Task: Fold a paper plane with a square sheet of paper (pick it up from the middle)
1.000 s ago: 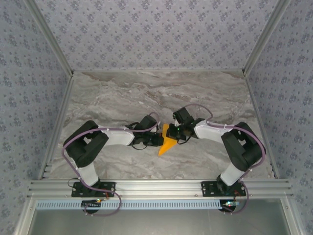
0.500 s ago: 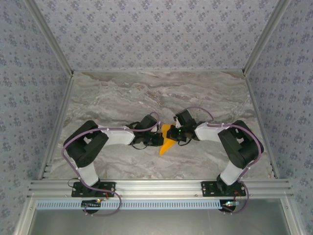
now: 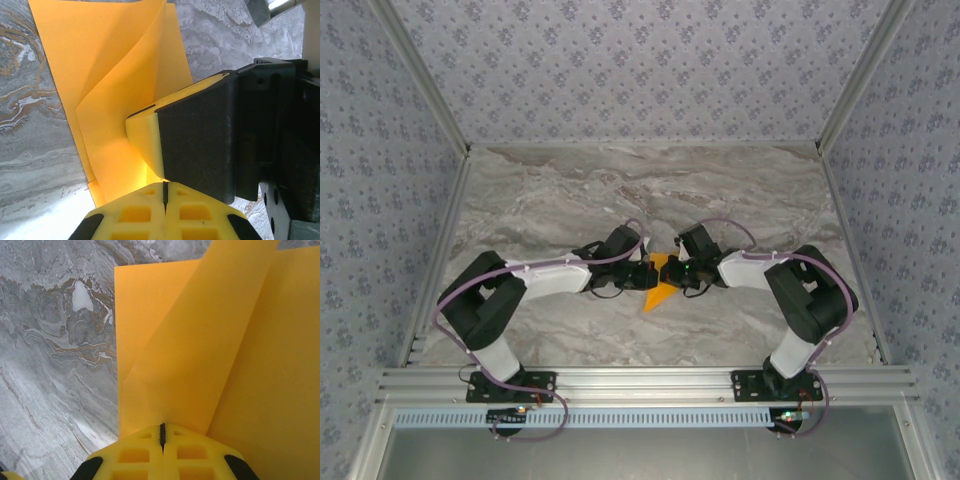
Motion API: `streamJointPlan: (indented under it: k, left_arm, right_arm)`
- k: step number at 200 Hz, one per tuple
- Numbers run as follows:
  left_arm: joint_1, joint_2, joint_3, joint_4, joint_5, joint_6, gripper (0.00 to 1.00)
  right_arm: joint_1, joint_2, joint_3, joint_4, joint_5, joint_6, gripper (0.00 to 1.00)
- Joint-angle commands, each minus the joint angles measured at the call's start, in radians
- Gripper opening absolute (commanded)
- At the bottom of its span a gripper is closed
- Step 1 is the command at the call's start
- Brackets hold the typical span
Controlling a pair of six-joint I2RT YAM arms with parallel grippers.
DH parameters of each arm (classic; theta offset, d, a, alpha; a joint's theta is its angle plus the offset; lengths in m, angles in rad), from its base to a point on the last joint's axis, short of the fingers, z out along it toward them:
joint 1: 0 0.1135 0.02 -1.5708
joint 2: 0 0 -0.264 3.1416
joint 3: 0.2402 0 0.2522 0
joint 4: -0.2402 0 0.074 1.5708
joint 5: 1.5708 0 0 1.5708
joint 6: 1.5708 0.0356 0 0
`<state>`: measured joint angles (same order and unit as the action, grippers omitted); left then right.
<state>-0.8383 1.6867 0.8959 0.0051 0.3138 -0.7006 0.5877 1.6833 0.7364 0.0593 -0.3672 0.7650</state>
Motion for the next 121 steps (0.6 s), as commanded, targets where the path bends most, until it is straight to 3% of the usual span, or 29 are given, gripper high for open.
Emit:
streamJointPlan:
  k: [1,121]
  left_arm:
    - [-0.009,0.027,-0.001,0.007,0.011,-0.012,0.06]
    - [-0.009,0.055,-0.063,0.031,0.01,-0.028,0.03]
  right_arm:
    - [0.01,0.055,-0.034,-0.084,0.06,0.009,0.01]
    - [-0.006,0.0,-0.024,0.019,-0.035,-0.007,0.06]
